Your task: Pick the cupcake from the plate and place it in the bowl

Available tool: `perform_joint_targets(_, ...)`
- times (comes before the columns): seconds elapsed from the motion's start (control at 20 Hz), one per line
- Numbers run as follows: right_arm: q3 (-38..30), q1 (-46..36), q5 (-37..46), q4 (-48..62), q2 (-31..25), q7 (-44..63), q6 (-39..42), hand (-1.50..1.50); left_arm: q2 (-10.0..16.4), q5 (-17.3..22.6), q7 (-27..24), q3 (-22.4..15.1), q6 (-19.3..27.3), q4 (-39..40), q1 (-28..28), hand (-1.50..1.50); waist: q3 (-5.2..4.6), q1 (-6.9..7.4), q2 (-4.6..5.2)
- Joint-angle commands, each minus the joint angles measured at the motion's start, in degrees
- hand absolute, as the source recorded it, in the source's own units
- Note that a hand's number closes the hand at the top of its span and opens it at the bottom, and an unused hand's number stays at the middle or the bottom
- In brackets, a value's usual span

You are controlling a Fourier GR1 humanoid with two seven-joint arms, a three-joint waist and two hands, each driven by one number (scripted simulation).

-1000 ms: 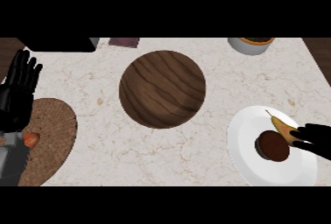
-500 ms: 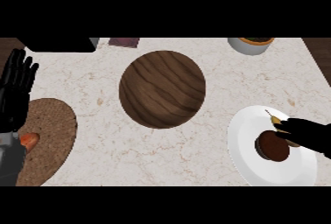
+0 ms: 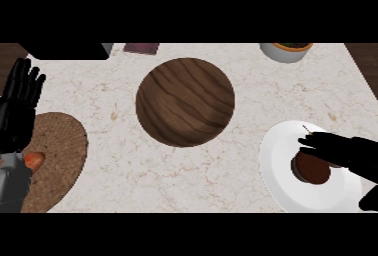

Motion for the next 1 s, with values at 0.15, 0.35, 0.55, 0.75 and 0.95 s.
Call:
perform_joint_targets(0.15,-0.11,-2.04,4.73,2.23,2.22,-2.31,2.56,-1.50,-0.39,-0.68,1.70,1.19,-0.24,-2.05,-0.34,0.00,-0.02,-0.09,-0.05)
perform_joint_targets(0.35,0.96,-4.95,7.66,7.39,5.47,-2.07,0.96,-1.50,-1.64,-1.53,2.01,0.18,-0.52,0.01,-1.73,0.00,-0.01,-0.03,0.00)
perform_joint_targets(0.55,1.62,-3.64,10.22,10.35,6.70,-3.28,-2.17,-1.50,-4.93,-4.93,0.12,-1.63,2.90,-4.29,2.23,0.00,0.00,0.08,-0.03)
perform_joint_targets(0.75,0.89,-6.27,11.98,11.91,8.45,-1.70,0.07,-1.50,-1.96,-2.99,5.64,0.45,1.16,-5.38,-1.33,0.00,0.00,0.04,-0.07)
perform_joint_targets(0.95,0.75,-4.68,14.72,10.58,11.55,2.81,0.16,-1.50,-3.86,-3.57,-1.22,0.69,-0.70,-2.16,2.48,0.00,-0.02,-0.08,-0.09)
